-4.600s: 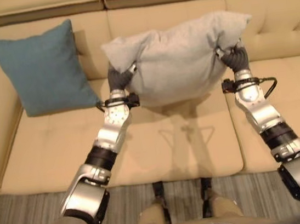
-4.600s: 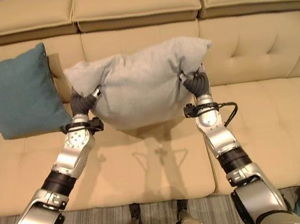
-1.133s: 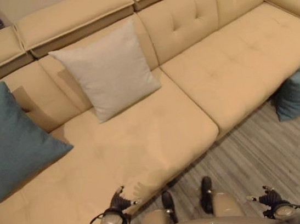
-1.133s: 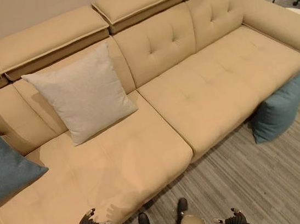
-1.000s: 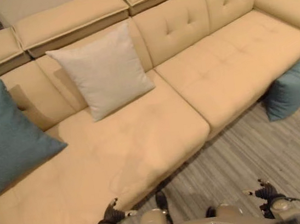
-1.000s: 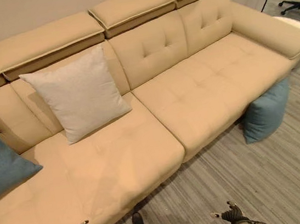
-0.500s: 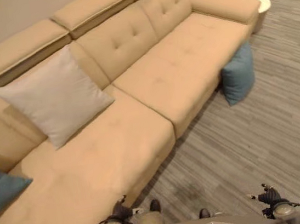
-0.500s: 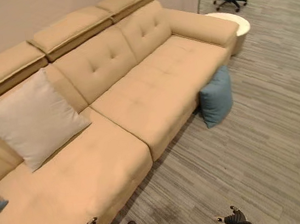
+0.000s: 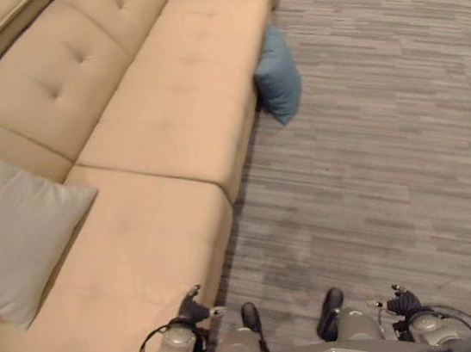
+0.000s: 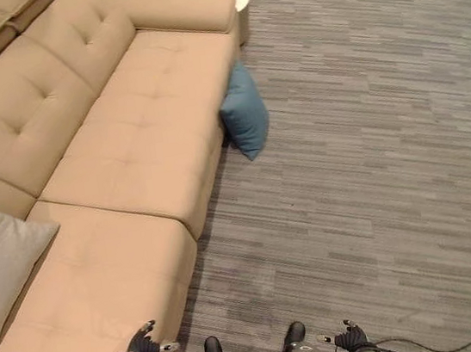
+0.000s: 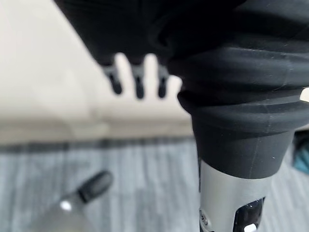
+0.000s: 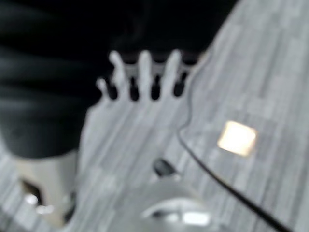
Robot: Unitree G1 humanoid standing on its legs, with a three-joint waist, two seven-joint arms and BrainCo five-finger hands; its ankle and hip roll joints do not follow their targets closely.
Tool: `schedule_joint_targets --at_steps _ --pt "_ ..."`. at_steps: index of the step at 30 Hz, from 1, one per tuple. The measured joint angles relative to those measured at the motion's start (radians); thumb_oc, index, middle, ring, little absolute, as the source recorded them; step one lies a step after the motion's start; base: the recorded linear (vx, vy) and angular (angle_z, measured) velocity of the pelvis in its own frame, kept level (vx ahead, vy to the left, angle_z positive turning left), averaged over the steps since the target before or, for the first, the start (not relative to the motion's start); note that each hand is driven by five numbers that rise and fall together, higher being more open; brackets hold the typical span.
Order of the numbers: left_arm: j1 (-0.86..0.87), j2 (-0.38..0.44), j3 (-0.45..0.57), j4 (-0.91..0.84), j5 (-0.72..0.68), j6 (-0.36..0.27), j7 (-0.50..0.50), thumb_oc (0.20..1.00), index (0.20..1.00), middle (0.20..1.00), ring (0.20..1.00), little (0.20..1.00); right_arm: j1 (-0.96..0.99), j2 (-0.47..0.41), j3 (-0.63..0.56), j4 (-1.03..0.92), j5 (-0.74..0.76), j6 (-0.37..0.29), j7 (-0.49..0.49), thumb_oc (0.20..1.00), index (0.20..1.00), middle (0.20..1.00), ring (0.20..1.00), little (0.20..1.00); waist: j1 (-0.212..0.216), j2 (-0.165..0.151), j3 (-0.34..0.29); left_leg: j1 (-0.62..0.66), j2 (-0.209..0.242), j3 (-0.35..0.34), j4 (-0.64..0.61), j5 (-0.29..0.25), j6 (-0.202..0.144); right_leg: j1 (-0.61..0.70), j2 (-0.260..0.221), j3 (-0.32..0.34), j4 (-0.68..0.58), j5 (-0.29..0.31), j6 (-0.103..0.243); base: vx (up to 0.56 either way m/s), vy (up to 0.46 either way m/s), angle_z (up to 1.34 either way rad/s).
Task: Pick up all the scattered cushions and arrange them neatly on the sofa.
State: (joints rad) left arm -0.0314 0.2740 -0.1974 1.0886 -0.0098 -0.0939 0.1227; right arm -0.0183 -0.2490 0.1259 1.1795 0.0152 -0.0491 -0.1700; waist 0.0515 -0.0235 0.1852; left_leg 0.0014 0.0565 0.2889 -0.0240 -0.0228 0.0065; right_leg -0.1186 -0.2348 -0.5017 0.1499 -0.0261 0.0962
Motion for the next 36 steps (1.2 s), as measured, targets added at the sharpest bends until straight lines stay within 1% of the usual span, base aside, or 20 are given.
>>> schedule_joint_targets --at_steps 2,4,7,9,11,12,13,14,18,21,22,23,25,27,29,30,33,34,35,36 --pt "0.015 -0.008 0.000 0.009 0.000 0.000 0.005 1.000 1.000 1.000 1.000 1.000 0.007 -0.015 0.000 -0.004 0.000 0.000 -0.001 1.000 1.000 1.000 1.000 1.000 0.000 0.015 -0.006 0.002 0.021 0.006 0.025 -0.007 -0.028 0.012 0.040 0.038 -0.027 0.000 -0.005 0.08 -0.163 -0.33" --pt "0.020 -0.032 -0.001 0.045 -0.001 0.001 0.006 1.000 1.000 1.000 1.000 1.000 0.013 -0.033 -0.001 -0.009 0.002 -0.003 -0.004 1.000 1.000 1.000 1.000 1.000 0.007 0.031 -0.015 -0.023 0.059 -0.061 0.097 -0.021 -0.046 0.027 0.081 0.060 -0.048 -0.006 -0.021 0.11 -0.221 -0.33" --pt "0.009 -0.056 -0.015 0.043 -0.001 0.000 0.007 1.000 1.000 1.000 1.000 1.000 0.015 -0.042 -0.013 -0.011 0.014 -0.003 -0.012 1.000 1.000 1.000 1.000 1.000 -0.004 0.023 -0.017 -0.068 0.066 -0.098 0.173 0.014 -0.068 0.048 0.092 0.057 -0.079 -0.009 -0.026 0.12 -0.193 0.14" --pt "-0.015 -0.052 -0.029 0.042 -0.010 -0.003 0.005 1.000 1.000 1.000 1.000 1.000 0.020 -0.037 -0.040 -0.014 0.035 -0.016 -0.014 1.000 1.000 1.000 1.000 1.000 -0.001 -0.005 -0.018 -0.172 0.071 -0.160 0.398 0.063 -0.129 0.076 0.090 0.080 -0.121 -0.019 -0.062 0.12 -0.114 -0.04" --pt "-0.013 -0.052 -0.035 0.041 -0.013 -0.004 0.006 1.000 1.000 1.000 1.000 1.000 0.018 -0.039 -0.036 -0.019 0.040 -0.020 -0.019 1.000 1.000 1.000 1.000 1.000 0.000 -0.005 -0.019 -0.217 0.067 -0.202 0.487 0.081 -0.138 0.112 0.103 0.086 -0.159 -0.010 -0.088 0.19 -0.124 -0.14" --pt "-0.020 -0.056 -0.040 0.039 -0.015 -0.005 0.006 1.000 1.000 1.000 1.000 1.000 0.016 -0.044 -0.036 -0.020 0.041 -0.019 -0.025 1.000 1.000 1.000 1.000 1.000 0.000 -0.003 -0.023 -0.257 0.029 -0.269 0.520 0.066 -0.140 0.121 0.112 0.108 -0.178 -0.014 -0.115 0.29 -0.105 -0.02" --pt "-0.024 -0.055 -0.043 0.038 -0.014 -0.005 0.007 1.000 1.000 1.000 1.000 1.000 0.014 -0.042 -0.031 -0.021 0.041 -0.019 -0.027 1.000 1.000 1.000 1.000 1.000 0.000 -0.006 -0.021 -0.269 0.012 -0.272 0.501 0.064 -0.138 0.120 0.112 0.112 -0.186 -0.012 -0.118 0.32 -0.070 -0.12" --pt "-0.033 -0.050 -0.057 0.035 -0.014 -0.004 0.007 1.000 1.000 1.000 1.000 1.000 0.010 -0.038 -0.020 -0.019 0.041 -0.018 -0.031 1.000 1.000 1.000 1.000 1.000 0.006 -0.016 -0.015 -0.272 -0.027 -0.269 0.378 0.059 -0.130 0.119 0.114 0.135 -0.200 -0.006 -0.127 0.16 -0.016 -0.23" --pt "-0.032 -0.054 -0.059 0.034 -0.014 -0.002 0.008 1.000 1.000 1.000 1.000 1.000 -0.020 -0.035 -0.017 0.006 0.041 -0.017 -0.034 1.000 1.000 1.000 1.000 1.000 0.032 -0.010 -0.015 -0.253 -0.057 -0.270 0.045 0.096 -0.125 0.144 0.170 0.206 -0.248 0.003 -0.139 0.25 0.020 -0.60" --pt "-0.028 -0.059 -0.054 0.035 -0.015 -0.001 0.008 1.000 1.000 1.000 1.000 1.000 -0.023 -0.036 -0.018 0.019 0.040 -0.017 -0.034 1.000 1.000 1.000 1.000 1.000 0.049 0.008 -0.009 -0.221 -0.052 -0.272 0.006 0.138 -0.097 0.196 0.210 0.271 -0.243 -0.017 -0.125 0.34 0.113 -0.90" --pt "-0.016 -0.065 -0.058 0.036 -0.017 0.000 0.006 1.000 1.000 1.000 1.000 1.000 -0.021 -0.038 -0.017 0.033 0.039 -0.018 -0.034 1.000 1.000 1.000 1.000 1.000 0.051 0.024 -0.028 -0.192 -0.045 -0.275 0.034 0.152 -0.062 0.214 0.223 0.301 -0.235 -0.054 -0.111 0.29 0.125 -0.95" --pt "-0.016 -0.058 -0.057 0.039 -0.018 0.003 0.006 1.000 1.000 1.000 1.000 1.000 -0.021 -0.025 -0.016 0.052 0.040 -0.014 -0.035 1.000 1.000 1.000 1.000 1.000 0.050 0.008 -0.033 -0.177 -0.057 -0.266 0.047 0.130 -0.013 0.220 0.203 0.316 -0.214 -0.079 -0.113 0.18 0.099 -0.94" --pt "-0.018 -0.043 -0.057 0.024 -0.019 0.002 0.006 1.000 1.000 1.000 1.000 1.000 -0.004 -0.015 0.003 0.046 0.039 -0.010 -0.030 1.000 1.000 1.000 1.000 1.000 0.046 -0.014 -0.046 -0.136 -0.082 -0.216 0.039 0.089 0.031 0.176 0.151 0.301 -0.065 -0.116 -0.033 0.19 0.108 -0.66" --pt "-0.043 -0.042 -0.057 0.022 -0.019 0.003 0.007 1.000 1.000 1.000 1.000 1.000 0.007 -0.013 0.001 0.035 0.038 -0.008 -0.030 1.000 1.000 1.000 1.000 1.000 0.020 -0.008 -0.044 -0.104 -0.101 -0.211 0.027 0.079 0.052 0.124 0.109 0.288 0.098 -0.151 0.019 0.26 0.158 -0.13" --pt "-0.069 -0.041 -0.062 0.021 -0.019 0.003 0.006 1.000 1.000 1.000 1.000 1.000 -0.011 -0.018 -0.002 0.022 0.038 -0.001 -0.025 1.000 1.000 1.000 1.000 1.000 0.004 0.019 -0.023 -0.037 -0.117 -0.210 0.023 0.035 0.085 -0.075 0.047 0.332 0.577 -0.118 0.103 0.33 0.090 -0.10" --pt "-0.077 -0.033 -0.081 0.021 -0.018 0.002 0.007 1.000 1.000 1.000 1.000 1.000 -0.011 -0.014 0.003 0.007 0.036 -0.001 -0.020 1.000 1.000 1.000 1.000 1.000 -0.017 0.023 -0.020 0.004 -0.134 -0.208 0.021 -0.001 0.087 -0.188 -0.011 0.310 0.716 -0.119 0.102 0.37 -0.030 0.08" --pt "-0.075 -0.033 -0.079 0.017 -0.018 0.002 0.007 1.000 1.000 1.000 1.000 1.000 -0.021 -0.014 0.003 0.000 0.035 0.001 -0.017 1.000 1.000 1.000 1.000 1.000 -0.031 0.036 -0.015 0.055 -0.145 -0.211 0.003 -0.038 0.070 -0.246 -0.036 0.200 0.472 -0.128 0.065 0.28 -0.122 0.18" --pt "-0.056 -0.031 -0.077 0.030 -0.018 0.003 0.007 1.000 1.000 1.000 1.000 1.000 -0.024 -0.014 0.003 -0.006 0.030 0.000 -0.012 1.000 1.000 1.000 1.000 1.000 -0.035 0.031 -0.015 0.070 -0.147 -0.214 -0.001 -0.034 0.078 -0.240 -0.011 0.175 0.269 -0.087 0.037 0.55 -0.302 0.56" --pt "-0.046 -0.036 -0.071 0.036 -0.017 0.003 0.007 1.000 1.000 1.000 1.000 1.000 -0.016 -0.021 0.000 -0.006 0.029 0.000 -0.009 1.000 1.000 1.000 1.000 1.000 -0.037 0.032 -0.022 0.092 -0.136 -0.243 0.005 -0.090 0.039 -0.268 0.014 0.165 0.193 -0.014 0.020 0.80 -0.465 0.50" --pt "-0.043 -0.037 -0.058 0.048 -0.015 0.004 0.006 1.000 1.000 1.000 1.000 1.000 -0.045 -0.031 0.000 -0.005 0.029 -0.002 -0.010 1.000 1.000 1.000 1.000 1.000 -0.040 0.018 -0.021 0.106 -0.135 -0.251 0.011 -0.136 0.035 -0.302 0.027 0.215 0.129 0.013 0.043 0.56 -0.335 0.37"
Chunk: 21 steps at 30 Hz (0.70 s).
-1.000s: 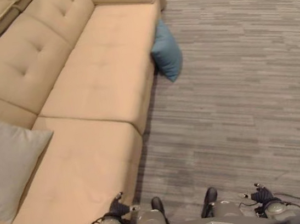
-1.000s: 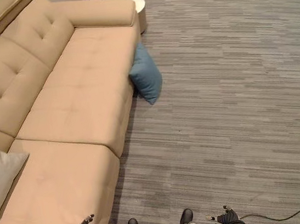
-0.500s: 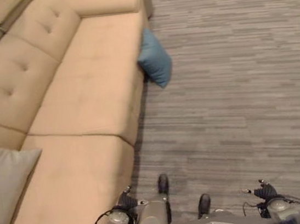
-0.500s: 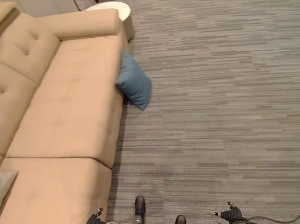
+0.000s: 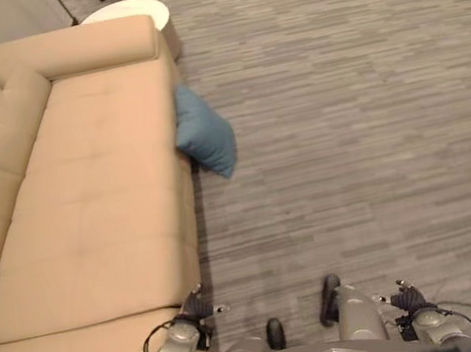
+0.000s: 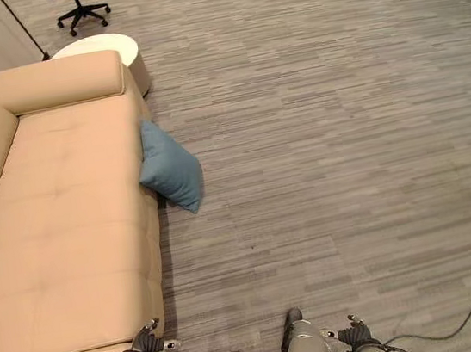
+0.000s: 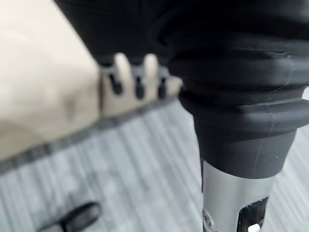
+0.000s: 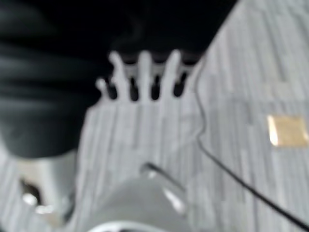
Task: Pick up all the scattered cushions and arrange them neatly on the sofa.
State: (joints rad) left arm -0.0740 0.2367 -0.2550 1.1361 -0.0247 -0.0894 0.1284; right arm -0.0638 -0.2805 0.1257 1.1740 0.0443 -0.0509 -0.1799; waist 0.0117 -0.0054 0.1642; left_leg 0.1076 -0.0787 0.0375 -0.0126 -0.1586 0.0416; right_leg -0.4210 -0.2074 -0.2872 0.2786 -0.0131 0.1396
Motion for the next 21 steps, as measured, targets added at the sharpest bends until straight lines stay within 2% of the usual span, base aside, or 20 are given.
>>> schedule_joint_targets --at_steps 1,2,3,4,5,6,7,8,9,10,11,12,14,16,17,18,19,21 --pt "-0.005 -0.011 0.000 0.026 0.002 0.000 0.001 1.000 1.000 1.000 1.000 1.000 -0.011 -0.001 0.001 0.006 0.000 0.003 -0.001 1.000 1.000 1.000 1.000 1.000 -0.010 0.003 -0.001 0.008 0.005 -0.024 0.006 -0.016 -0.015 0.014 0.027 0.038 -0.091 0.003 0.003 0.48 -0.287 0.35" --pt "-0.010 -0.010 0.000 0.043 0.006 0.003 0.001 1.000 1.000 1.000 1.000 1.000 -0.002 0.000 0.001 -0.001 0.000 0.004 0.000 1.000 1.000 1.000 1.000 1.000 -0.021 0.005 -0.001 0.021 0.016 -0.033 0.021 -0.020 -0.018 0.039 0.032 0.053 -0.150 0.025 -0.011 0.32 -0.206 0.79" --pt "0.002 -0.032 -0.001 0.043 0.006 0.003 0.001 1.000 1.000 1.000 1.000 1.000 0.020 0.002 0.003 0.020 0.000 0.006 0.000 1.000 1.000 1.000 1.000 1.000 -0.028 0.002 -0.003 0.076 0.032 -0.054 0.058 -0.034 -0.046 0.101 0.035 0.047 -0.144 0.123 -0.062 0.39 -0.292 0.83" --pt "0.003 -0.052 -0.005 0.042 0.006 0.001 -0.001 1.000 1.000 1.000 1.000 1.000 0.031 0.001 0.002 0.022 0.000 0.012 0.002 1.000 1.000 1.000 1.000 1.000 -0.027 0.008 -0.014 0.081 0.047 -0.053 0.114 -0.032 -0.060 0.139 0.045 0.037 -0.144 0.134 -0.122 0.22 -0.266 0.53" --pt "0.014 -0.070 -0.004 0.038 0.006 -0.002 0.000 1.000 1.000 1.000 1.000 1.000 0.029 0.000 0.003 0.021 0.000 0.013 0.002 1.000 1.000 1.000 1.000 1.000 -0.020 0.016 -0.023 0.073 0.064 -0.047 0.174 -0.017 -0.085 0.173 0.065 0.028 -0.157 0.117 -0.126 0.17 -0.297 0.14" --pt "0.024 -0.080 0.001 0.031 0.005 -0.006 -0.001 1.000 1.000 1.000 1.000 1.000 0.020 0.003 0.002 0.015 0.001 0.011 0.002 1.000 1.000 1.000 1.000 1.000 -0.014 0.019 -0.033 0.031 0.078 -0.053 0.282 0.005 -0.118 0.218 0.079 0.023 -0.189 0.106 -0.139 0.15 -0.297 0.10" --pt "0.016 -0.086 0.001 0.027 0.005 -0.008 -0.002 1.000 1.000 1.000 1.000 1.000 0.013 0.002 0.002 -0.001 0.003 0.008 0.001 1.000 1.000 1.000 1.000 1.000 -0.001 0.001 -0.031 -0.092 0.080 -0.054 0.509 0.060 -0.147 0.248 0.085 0.010 -0.217 0.104 -0.178 0.09 -0.199 0.17" --pt "0.003 -0.086 0.000 0.019 0.004 -0.011 -0.002 1.000 1.000 1.000 1.000 1.000 0.013 0.003 0.003 -0.007 0.004 0.002 0.001 1.000 1.000 1.000 1.000 1.000 0.013 -0.016 -0.025 -0.201 0.076 -0.049 0.698 0.156 -0.166 0.268 0.082 0.006 -0.234 0.092 -0.196 0.14 -0.181 0.09" --pt "-0.002 -0.088 0.005 0.004 -0.005 -0.014 -0.005 1.000 1.000 1.000 1.000 1.000 0.010 0.002 0.003 -0.011 0.005 0.001 0.002 1.000 1.000 1.000 1.000 1.000 0.034 -0.025 -0.021 -0.270 0.080 -0.052 0.813 0.202 -0.162 0.291 0.089 0.000 -0.253 0.086 -0.209 0.18 -0.159 -0.07" --pt "-0.012 -0.085 0.010 -0.020 -0.006 -0.016 -0.010 1.000 1.000 1.000 1.000 1.000 0.002 0.002 0.005 -0.008 0.008 0.000 0.001 1.000 1.000 1.000 1.000 1.000 0.047 -0.023 -0.024 -0.329 0.090 -0.051 0.898 0.190 -0.158 0.315 0.104 -0.004 -0.271 0.084 -0.215 0.37 -0.257 -0.09" --pt "-0.019 -0.072 0.020 -0.023 -0.005 -0.021 -0.014 1.000 1.000 1.000 1.000 1.000 -0.019 0.004 0.020 -0.009 0.010 -0.002 0.001 1.000 1.000 1.000 1.000 1.000 0.048 -0.043 -0.013 -0.393 0.098 -0.036 0.872 0.159 -0.135 0.393 0.118 -0.016 -0.305 0.049 -0.244 0.40 -0.206 0.02" --pt "-0.019 -0.066 0.020 -0.021 -0.005 -0.021 -0.013 1.000 1.000 1.000 1.000 1.000 -0.021 0.005 0.024 -0.009 0.010 -0.001 0.001 1.000 1.000 1.000 1.000 1.000 0.050 -0.048 -0.012 -0.418 0.103 -0.021 0.829 0.150 -0.128 0.423 0.127 -0.025 -0.325 0.036 -0.246 0.32 -0.141 0.13" --pt "-0.024 -0.061 0.021 -0.032 -0.005 -0.023 -0.013 1.000 1.000 1.000 1.000 1.000 -0.017 -0.001 0.032 -0.010 0.010 -0.001 -0.001 1.000 1.000 1.000 1.000 1.000 0.051 -0.057 -0.007 -0.442 0.102 0.016 0.644 0.143 -0.116 0.479 0.146 -0.041 -0.368 0.024 -0.235 0.25 -0.061 0.14" --pt "-0.025 -0.060 0.021 -0.049 -0.004 -0.022 -0.012 1.000 1.000 1.000 1.000 1.000 -0.024 -0.010 0.049 0.001 0.010 0.000 -0.002 1.000 1.000 1.000 1.000 1.000 0.059 -0.046 -0.001 -0.470 0.098 0.035 0.430 0.153 -0.112 0.508 0.178 -0.050 -0.371 -0.010 -0.201 0.37 -0.055 -0.02" --pt "-0.024 -0.059 0.018 -0.049 -0.001 -0.020 -0.012 1.000 1.000 1.000 1.000 1.000 -0.026 -0.010 0.058 0.004 0.009 0.000 -0.003 1.000 1.000 1.000 1.000 1.000 0.058 -0.043 -0.002 -0.448 0.079 0.041 0.178 0.192 -0.116 0.529 0.195 -0.054 -0.371 -0.042 -0.158 0.45 -0.034 -0.05" --pt "-0.024 -0.055 0.023 -0.050 -0.003 -0.014 -0.013 1.000 1.000 1.000 1.000 1.000 -0.029 -0.010 0.067 0.018 0.009 0.000 -0.003 1.000 1.000 1.000 1.000 1.000 0.062 -0.041 0.009 -0.442 0.072 0.076 0.053 0.243 -0.120 0.567 0.212 -0.056 -0.371 -0.077 -0.149 0.55 -0.008 -0.03" --pt "-0.024 -0.052 0.025 -0.050 -0.004 -0.014 -0.013 1.000 1.000 1.000 1.000 1.000 -0.028 -0.009 0.070 0.022 0.009 0.002 -0.002 1.000 1.000 1.000 1.000 1.000 0.062 -0.038 0.007 -0.435 0.070 0.094 0.050 0.255 -0.109 0.588 0.215 -0.056 -0.371 -0.093 -0.154 0.44 0.042 -0.21" --pt "0.002 -0.045 0.040 -0.052 -0.005 -0.013 -0.012 1.000 1.000 1.000 1.000 1.000 -0.007 -0.012 0.085 0.024 0.005 0.000 -0.001 1.000 1.000 1.000 1.000 1.000 0.065 -0.046 -0.009 -0.371 0.051 0.089 0.106 0.279 -0.061 0.666 0.216 -0.028 -0.360 -0.150 -0.119 0.20 0.020 -0.35"
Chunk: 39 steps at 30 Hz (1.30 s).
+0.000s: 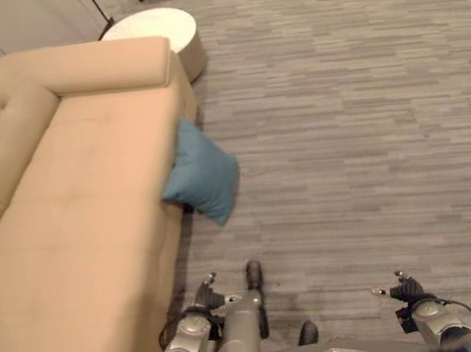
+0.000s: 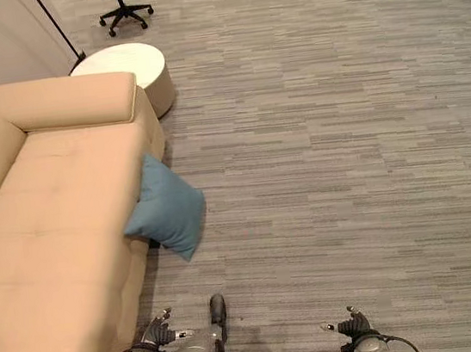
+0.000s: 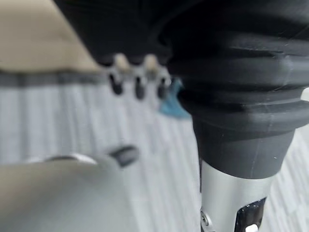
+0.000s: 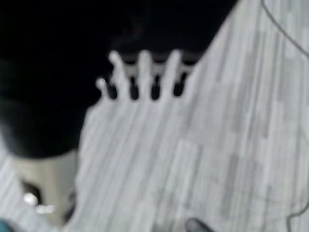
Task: Pick up all the scattered cushions and arrange them neatly on the sofa.
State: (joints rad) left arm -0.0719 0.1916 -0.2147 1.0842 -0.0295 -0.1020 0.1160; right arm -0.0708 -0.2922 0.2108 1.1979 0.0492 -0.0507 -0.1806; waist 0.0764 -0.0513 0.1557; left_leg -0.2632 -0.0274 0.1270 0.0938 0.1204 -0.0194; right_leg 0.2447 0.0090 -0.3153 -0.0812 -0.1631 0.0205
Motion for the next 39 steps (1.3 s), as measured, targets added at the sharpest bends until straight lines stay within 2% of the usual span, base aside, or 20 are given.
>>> schedule_joint_targets --at_steps 1,2,7,8,9,10,11,12,13,14,16,18,21,23,26,31,32,36,37,39 --pt "0.020 -0.002 -0.002 0.008 0.000 0.002 -0.001 1.000 1.000 1.000 1.000 1.000 0.011 -0.006 0.001 0.003 -0.005 0.000 0.000 1.000 1.000 1.000 1.000 1.000 0.007 0.027 -0.023 0.035 0.010 -0.011 -0.013 -0.007 0.032 0.007 0.016 0.005 0.021 -0.019 0.026 0.00 0.000 -0.15" --pt "0.014 0.012 -0.013 0.030 0.000 0.006 0.000 1.000 1.000 1.000 1.000 1.000 0.017 0.012 -0.001 0.011 -0.006 0.000 -0.003 1.000 1.000 1.000 1.000 1.000 -0.005 0.002 -0.031 0.055 -0.012 -0.011 -0.026 0.009 0.084 0.001 -0.010 0.003 0.065 -0.052 0.036 0.00 0.000 -0.06" --pt "-0.001 0.026 -0.019 0.041 0.000 0.011 0.000 1.000 1.000 1.000 1.000 1.000 0.025 0.017 -0.002 0.016 -0.015 -0.001 0.002 1.000 1.000 1.000 1.000 1.000 0.025 0.004 -0.028 0.112 -0.050 -0.041 -0.062 -0.020 0.112 -0.104 -0.066 0.005 0.164 -0.067 0.065 0.33 0.137 0.08" --pt "-0.014 0.019 -0.025 0.046 -0.001 0.018 -0.001 1.000 1.000 1.000 1.000 1.000 -0.007 0.015 0.003 0.031 -0.029 -0.006 0.010 1.000 1.000 1.000 1.000 1.000 0.038 0.033 0.012 0.175 -0.065 -0.051 -0.013 -0.140 0.143 -0.201 -0.117 0.025 0.474 -0.082 0.138 0.33 0.017 -0.36" --pt "-0.008 0.026 -0.028 0.048 -0.001 0.022 -0.002 1.000 1.000 1.000 1.000 1.000 -0.028 0.008 -0.028 -0.001 -0.034 -0.009 0.008 1.000 1.000 1.000 1.000 1.000 0.030 0.049 0.061 0.208 -0.064 -0.054 0.040 -0.189 0.148 -0.418 -0.211 0.067 1.010 0.016 0.201 0.35 -0.123 -0.09" --pt "0.017 0.028 -0.032 0.072 -0.001 0.021 0.000 1.000 1.000 1.000 1.000 1.000 0.014 0.024 -0.011 -0.018 -0.034 -0.008 0.016 1.000 1.000 1.000 1.000 1.000 0.016 0.060 0.016 0.208 -0.058 -0.055 0.050 -0.221 0.163 -0.546 -0.227 0.107 1.075 -0.015 0.167 0.26 -0.127 0.69" --pt "0.016 0.040 -0.032 0.051 -0.003 0.007 0.000 1.000 1.000 1.000 1.000 1.000 0.031 0.031 -0.005 -0.014 -0.034 0.003 0.023 1.000 1.000 1.000 1.000 1.000 0.023 0.059 -0.016 0.217 -0.060 -0.076 -0.010 -0.222 0.160 -0.606 -0.271 0.067 0.869 -0.014 0.163 0.58 -0.407 1.86" --pt "0.020 0.055 -0.011 0.040 -0.019 0.009 0.002 1.000 1.000 1.000 1.000 1.000 0.006 0.028 -0.037 -0.014 -0.035 0.001 0.022 1.000 1.000 1.000 1.000 1.000 0.016 0.038 -0.016 0.232 -0.051 -0.097 -0.078 -0.173 0.141 -0.602 -0.290 0.022 0.469 0.023 0.133 0.50 -0.383 1.67" --pt "0.046 0.064 -0.001 0.067 -0.023 0.013 0.004 1.000 1.000 1.000 1.000 1.000 -0.009 0.026 -0.039 -0.013 -0.034 0.001 0.022 1.000 1.000 1.000 1.000 1.000 0.028 0.018 -0.010 0.251 -0.067 -0.098 -0.077 -0.180 0.110 -0.606 -0.291 0.084 0.377 0.078 0.157 0.58 -0.461 1.37" --pt "0.056 0.058 0.023 0.119 -0.025 0.020 0.009 1.000 1.000 1.000 1.000 1.000 -0.021 0.024 -0.038 -0.025 -0.034 0.000 0.021 1.000 1.000 1.000 1.000 1.000 0.015 -0.001 -0.014 0.253 -0.069 -0.133 -0.045 -0.226 0.102 -0.565 -0.234 0.222 0.146 0.124 0.156 0.34 -0.331 0.87" --pt "0.074 0.039 0.012 0.129 -0.024 0.017 0.014 1.000 1.000 1.000 1.000 1.000 -0.020 0.034 -0.037 -0.026 -0.034 0.001 0.021 1.000 1.000 1.000 1.000 1.000 -0.010 0.014 -0.009 0.328 -0.022 -0.217 -0.063 -0.253 0.058 -0.495 -0.171 0.237 0.101 0.241 0.087 0.32 -0.390 1.20" --pt "0.071 0.013 -0.002 0.135 -0.025 0.016 0.016 1.000 1.000 1.000 1.000 1.000 0.006 0.034 -0.039 -0.011 -0.032 0.003 0.023 1.000 1.000 1.000 1.000 1.000 -0.011 0.034 -0.032 0.336 0.034 -0.279 0.030 -0.250 0.012 -0.401 -0.137 0.157 0.110 0.277 0.036 0.25 -0.387 1.34" --pt "0.053 0.015 0.004 0.105 -0.028 0.003 0.012 1.000 1.000 1.000 1.000 1.000 -0.008 0.007 -0.044 -0.033 -0.015 -0.003 0.020 1.000 1.000 1.000 1.000 1.000 -0.002 0.017 -0.037 0.255 0.045 -0.262 0.217 -0.221 -0.034 -0.308 -0.105 0.097 0.009 0.277 -0.022 0.10 -0.206 0.66" --pt "0.045 0.023 0.011 0.108 -0.037 0.004 0.012 1.000 1.000 1.000 1.000 1.000 -0.033 -0.012 -0.043 -0.057 0.003 -0.023 0.018 1.000 1.000 1.000 1.000 1.000 -0.002 0.000 -0.031 0.116 0.058 -0.230 0.481 -0.120 -0.125 -0.252 -0.093 0.063 -0.010 0.241 -0.070 0.09 -0.282 0.28" --pt "0.034 0.031 0.020 0.092 -0.038 -0.001 0.009 1.000 1.000 1.000 1.000 1.000 -0.003 -0.017 -0.040 -0.039 0.007 -0.020 0.018 1.000 1.000 1.000 1.000 1.000 -0.013 -0.014 -0.026 0.036 0.099 -0.076 0.510 -0.143 -0.095 -0.182 -0.091 -0.031 -0.010 0.188 -0.095 0.10 -0.117 0.70" --pt "0.036 0.031 0.020 0.081 -0.035 0.005 0.000 1.000 1.000 1.000 1.000 1.000 0.023 -0.021 -0.042 -0.031 0.008 -0.020 0.018 1.000 1.000 1.000 1.000 1.000 -0.033 -0.007 -0.025 0.004 0.083 0.107 0.194 -0.138 -0.072 -0.154 -0.064 -0.113 -0.010 0.132 -0.055 0.14 -0.027 0.54" --pt "0.037 0.033 0.022 0.086 -0.034 0.006 -0.001 1.000 1.000 1.000 1.000 1.000 0.027 -0.021 -0.047 -0.028 0.009 -0.017 0.018 1.000 1.000 1.000 1.000 1.000 -0.035 -0.010 -0.022 -0.009 0.092 0.144 0.192 -0.128 -0.081 -0.149 -0.058 -0.117 -0.010 0.117 -0.072 0.06 0.067 0.23" --pt "0.051 0.030 0.027 0.097 -0.034 0.013 -0.004 1.000 1.000 1.000 1.000 1.000 0.031 -0.022 -0.048 -0.028 0.006 -0.016 0.020 1.000 1.000 1.000 1.000 1.000 -0.018 -0.006 -0.020 0.093 0.056 0.154 0.106 -0.132 -0.007 -0.096 -0.044 -0.130 0.007 0.083 -0.011 0.15 0.065 -0.04" --pt "0.058 0.027 0.025 0.102 -0.034 0.012 -0.003 1.000 1.000 1.000 1.000 1.000 0.054 -0.026 -0.044 -0.026 0.005 -0.013 0.020 1.000 1.000 1.000 1.000 1.000 -0.030 0.001 -0.036 0.136 0.034 0.142 0.068 -0.132 0.002 -0.085 -0.049 -0.138 0.053 0.047 0.016 0.14 0.069 0.56" --pt "0.049 0.036 0.021 0.109 -0.035 0.011 -0.002 1.000 1.000 1.000 1.000 1.000 0.052 -0.010 -0.040 -0.034 0.003 -0.014 0.025 1.000 1.000 1.000 1.000 1.000 -0.018 0.001 -0.051 0.198 0.003 0.114 -0.045 -0.136 0.097 -0.180 -0.099 -0.132 0.309 -0.045 0.041 0.13 0.057 0.44"
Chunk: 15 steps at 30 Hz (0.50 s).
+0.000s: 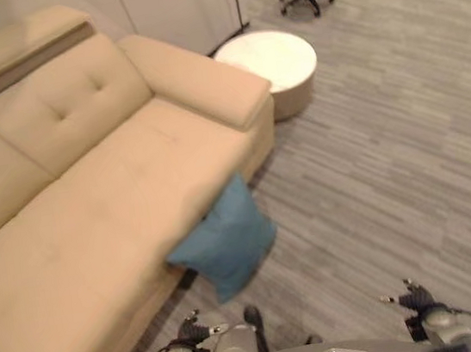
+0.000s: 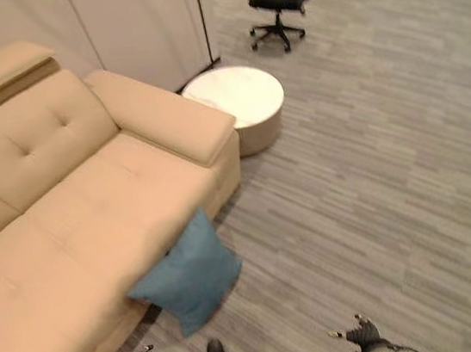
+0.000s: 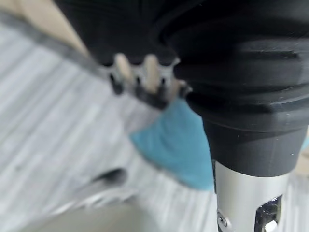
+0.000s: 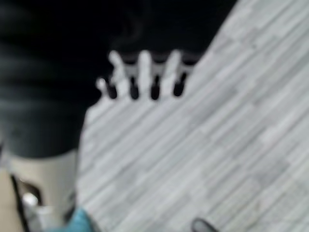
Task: Pick up all the scattered cushions and arrange them neatly on the sofa.
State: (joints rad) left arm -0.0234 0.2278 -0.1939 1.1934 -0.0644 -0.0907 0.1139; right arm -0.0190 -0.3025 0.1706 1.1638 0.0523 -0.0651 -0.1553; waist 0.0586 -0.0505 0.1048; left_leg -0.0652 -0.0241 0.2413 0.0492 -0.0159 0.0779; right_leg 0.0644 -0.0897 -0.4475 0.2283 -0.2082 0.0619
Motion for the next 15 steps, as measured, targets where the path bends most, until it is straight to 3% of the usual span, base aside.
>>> schedule_joint_targets --at_steps 1,3,4,7,8,10,11,12,15 --pt "-0.012 -0.003 -0.005 0.000 0.000 0.001 -0.005 1.000 1.000 1.000 1.000 1.000 -0.006 0.000 -0.001 -0.012 0.000 0.000 0.000 1.000 1.000 1.000 1.000 1.000 -0.009 0.012 0.014 0.019 -0.001 -0.023 -0.023 0.023 0.008 -0.079 -0.045 0.002 0.178 -0.018 0.026 0.04 -0.003 0.57" --pt "-0.020 0.005 -0.011 0.000 0.000 -0.001 -0.004 1.000 1.000 1.000 1.000 1.000 -0.005 0.006 -0.002 -0.017 0.000 -0.001 0.003 1.000 1.000 1.000 1.000 1.000 -0.010 0.011 0.013 0.025 -0.021 -0.059 -0.039 0.025 0.005 -0.164 -0.085 0.040 0.300 -0.040 0.073 0.09 -0.040 0.78" --pt "-0.030 0.017 -0.020 0.004 0.000 -0.002 -0.003 1.000 1.000 1.000 1.000 1.000 -0.014 0.011 0.000 -0.025 0.000 -0.001 0.005 1.000 1.000 1.000 1.000 1.000 -0.012 0.008 0.016 0.031 -0.046 -0.109 -0.055 0.025 0.004 -0.232 -0.098 0.125 0.346 -0.040 0.086 0.17 -0.154 1.05" --pt "-0.043 0.018 -0.021 0.006 -0.001 -0.004 0.001 1.000 1.000 1.000 1.000 1.000 -0.026 0.009 0.001 -0.065 0.001 -0.014 0.005 1.000 1.000 1.000 1.000 1.000 -0.018 0.033 0.028 0.055 -0.064 -0.231 -0.081 0.025 -0.004 -0.267 -0.013 0.341 0.142 -0.025 0.062 0.15 -0.174 1.23" --pt "-0.051 0.018 -0.021 0.005 -0.001 -0.004 0.001 1.000 1.000 1.000 1.000 1.000 -0.029 0.008 0.000 -0.073 0.003 -0.019 0.005 1.000 1.000 1.000 1.000 1.000 -0.025 0.032 0.033 0.053 -0.068 -0.252 -0.083 0.028 -0.002 -0.272 0.009 0.401 0.058 0.005 0.061 0.10 -0.137 1.22" --pt "-0.034 0.008 -0.021 0.006 0.000 -0.004 0.002 1.000 1.000 1.000 1.000 1.000 -0.047 0.014 0.001 -0.075 0.003 -0.020 0.006 1.000 1.000 1.000 1.000 1.000 -0.009 0.041 0.042 0.068 -0.083 -0.308 -0.088 0.018 -0.017 -0.321 0.022 0.441 -0.004 0.085 0.047 0.18 -0.284 1.09" --pt "-0.013 0.014 -0.025 0.008 0.001 -0.005 0.002 1.000 1.000 1.000 1.000 1.000 -0.053 0.019 -0.001 -0.069 0.003 -0.020 0.006 1.000 1.000 1.000 1.000 1.000 -0.035 0.046 0.045 0.100 -0.090 -0.368 -0.104 0.014 -0.018 -0.295 0.009 0.424 -0.079 0.174 0.041 0.16 -0.304 1.19" --pt "0.006 0.014 -0.023 0.008 0.000 -0.004 0.003 1.000 1.000 1.000 1.000 1.000 -0.055 0.024 0.001 -0.066 0.003 -0.017 0.007 1.000 1.000 1.000 1.000 1.000 -0.030 0.044 0.043 0.116 -0.087 -0.386 -0.114 0.008 -0.027 -0.270 0.001 0.385 -0.097 0.228 0.021 0.11 -0.264 1.17" --pt "0.012 -0.001 -0.020 0.001 -0.003 -0.007 0.003 1.000 1.000 1.000 1.000 1.000 -0.059 0.007 0.003 -0.067 0.002 -0.018 0.007 1.000 1.000 1.000 1.000 1.000 -0.036 0.053 0.038 0.097 -0.052 -0.412 -0.067 -0.023 -0.090 -0.183 0.019 0.287 -0.225 0.283 -0.049 0.03 -0.058 0.66"
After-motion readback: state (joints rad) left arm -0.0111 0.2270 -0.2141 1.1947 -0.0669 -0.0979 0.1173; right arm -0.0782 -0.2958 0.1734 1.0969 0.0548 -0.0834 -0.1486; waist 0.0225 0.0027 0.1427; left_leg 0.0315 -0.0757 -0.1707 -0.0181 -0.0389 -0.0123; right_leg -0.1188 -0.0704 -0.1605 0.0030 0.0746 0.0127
